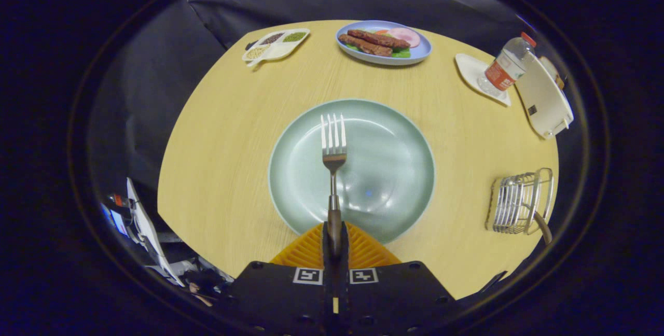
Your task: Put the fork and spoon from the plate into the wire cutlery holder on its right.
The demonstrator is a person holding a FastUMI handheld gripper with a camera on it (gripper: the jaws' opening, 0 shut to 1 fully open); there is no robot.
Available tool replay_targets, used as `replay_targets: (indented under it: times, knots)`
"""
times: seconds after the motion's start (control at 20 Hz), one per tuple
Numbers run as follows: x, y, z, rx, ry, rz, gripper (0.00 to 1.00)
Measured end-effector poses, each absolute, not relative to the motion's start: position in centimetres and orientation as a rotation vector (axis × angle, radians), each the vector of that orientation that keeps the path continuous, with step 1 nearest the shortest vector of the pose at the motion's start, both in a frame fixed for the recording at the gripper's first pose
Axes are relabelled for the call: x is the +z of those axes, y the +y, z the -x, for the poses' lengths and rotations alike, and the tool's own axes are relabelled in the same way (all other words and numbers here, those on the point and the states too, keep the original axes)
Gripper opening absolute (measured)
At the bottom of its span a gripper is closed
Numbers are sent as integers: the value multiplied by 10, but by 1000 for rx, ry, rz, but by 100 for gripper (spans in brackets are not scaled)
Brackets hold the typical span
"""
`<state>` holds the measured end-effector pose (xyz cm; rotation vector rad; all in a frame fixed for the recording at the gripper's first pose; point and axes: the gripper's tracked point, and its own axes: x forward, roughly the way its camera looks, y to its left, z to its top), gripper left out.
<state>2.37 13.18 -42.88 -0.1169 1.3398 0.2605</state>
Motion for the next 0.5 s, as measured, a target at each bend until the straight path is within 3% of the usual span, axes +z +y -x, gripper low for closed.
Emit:
replay_targets:
  times: [0.5]
  knots:
    - [-356,-4,-29,219,1294,146,4]
